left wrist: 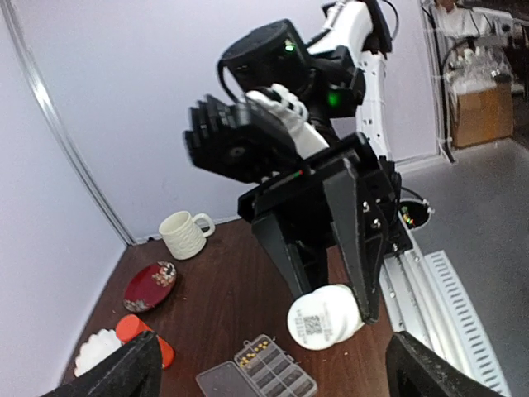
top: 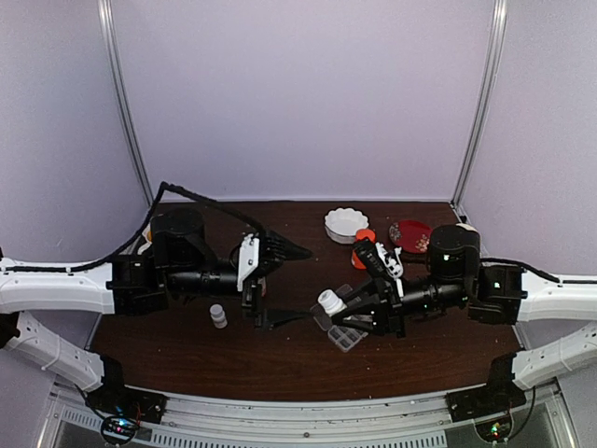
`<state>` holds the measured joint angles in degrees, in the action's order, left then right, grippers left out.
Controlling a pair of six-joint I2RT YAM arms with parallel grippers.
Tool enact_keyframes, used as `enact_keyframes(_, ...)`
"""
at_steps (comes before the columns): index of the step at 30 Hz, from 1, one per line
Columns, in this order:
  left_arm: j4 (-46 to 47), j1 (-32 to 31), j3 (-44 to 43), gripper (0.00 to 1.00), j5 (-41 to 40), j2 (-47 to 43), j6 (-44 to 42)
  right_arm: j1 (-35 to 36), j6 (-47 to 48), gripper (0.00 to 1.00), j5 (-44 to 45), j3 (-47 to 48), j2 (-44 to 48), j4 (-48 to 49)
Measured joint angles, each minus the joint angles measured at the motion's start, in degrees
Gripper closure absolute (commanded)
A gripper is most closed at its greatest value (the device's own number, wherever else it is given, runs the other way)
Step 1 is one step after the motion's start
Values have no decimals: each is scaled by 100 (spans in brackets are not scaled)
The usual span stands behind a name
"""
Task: Sort the pills into containers
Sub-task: Screw the lid of the pill bottle onto the pill bottle.
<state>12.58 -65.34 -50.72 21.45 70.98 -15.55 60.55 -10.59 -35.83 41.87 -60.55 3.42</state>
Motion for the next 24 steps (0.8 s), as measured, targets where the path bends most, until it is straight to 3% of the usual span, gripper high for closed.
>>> enact_keyframes(5,-170,0,-2,3,-181,-378,1928,4,501,92,787,22,289,-496)
enact_keyframes(12,-1351,15,-284,3,-850,-820,4159,260,1239,92,2070,236,337,-922)
enact_keyframes(16,-1617,337,-236,10,-898,-1040,5471,450,1582,92,2549,492,243,-1051)
enact_keyframes(24,-2280,791,-450,13,-214,-358,6876,804,2039,92,3001,1080,-374,-1102)
